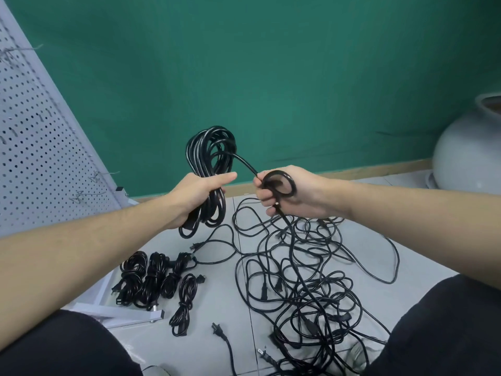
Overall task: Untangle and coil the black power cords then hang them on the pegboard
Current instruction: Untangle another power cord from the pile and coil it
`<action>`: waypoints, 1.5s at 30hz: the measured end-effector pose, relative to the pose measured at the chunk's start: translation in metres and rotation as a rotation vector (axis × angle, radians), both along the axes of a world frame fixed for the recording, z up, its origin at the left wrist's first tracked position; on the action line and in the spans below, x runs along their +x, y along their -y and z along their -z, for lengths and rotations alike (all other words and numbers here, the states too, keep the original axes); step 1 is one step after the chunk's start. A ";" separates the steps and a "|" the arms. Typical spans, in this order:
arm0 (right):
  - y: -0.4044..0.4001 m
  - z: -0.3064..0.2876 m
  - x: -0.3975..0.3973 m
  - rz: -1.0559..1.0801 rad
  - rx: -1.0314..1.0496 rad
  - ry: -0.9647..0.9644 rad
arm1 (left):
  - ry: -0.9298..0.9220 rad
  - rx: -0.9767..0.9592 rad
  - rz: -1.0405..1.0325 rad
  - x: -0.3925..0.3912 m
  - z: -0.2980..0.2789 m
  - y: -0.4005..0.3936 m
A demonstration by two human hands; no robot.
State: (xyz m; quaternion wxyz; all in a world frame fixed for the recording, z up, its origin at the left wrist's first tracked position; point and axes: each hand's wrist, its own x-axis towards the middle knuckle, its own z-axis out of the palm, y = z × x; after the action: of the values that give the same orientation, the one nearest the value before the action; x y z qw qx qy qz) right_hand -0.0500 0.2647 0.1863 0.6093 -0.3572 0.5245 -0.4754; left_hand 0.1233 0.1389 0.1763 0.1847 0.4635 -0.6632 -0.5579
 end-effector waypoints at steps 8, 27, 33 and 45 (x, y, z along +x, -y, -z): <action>-0.007 -0.013 -0.013 -0.172 0.246 -0.323 | 0.004 -0.036 -0.143 0.002 0.009 0.021; -0.006 0.007 -0.046 0.422 0.117 -0.533 | 0.111 0.014 0.043 0.004 0.010 0.009; -0.001 -0.004 -0.042 0.520 -0.086 -0.164 | 0.072 0.058 0.020 0.008 0.015 0.015; -0.013 0.003 -0.022 -0.019 -0.103 -1.200 | -0.086 0.176 0.031 0.005 0.006 0.011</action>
State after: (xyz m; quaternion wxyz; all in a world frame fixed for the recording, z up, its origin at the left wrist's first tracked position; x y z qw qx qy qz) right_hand -0.0717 0.2782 0.1832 0.1929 -0.5971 0.7498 -0.2101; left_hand 0.1287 0.1275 0.1701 0.1628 0.4432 -0.6103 -0.6361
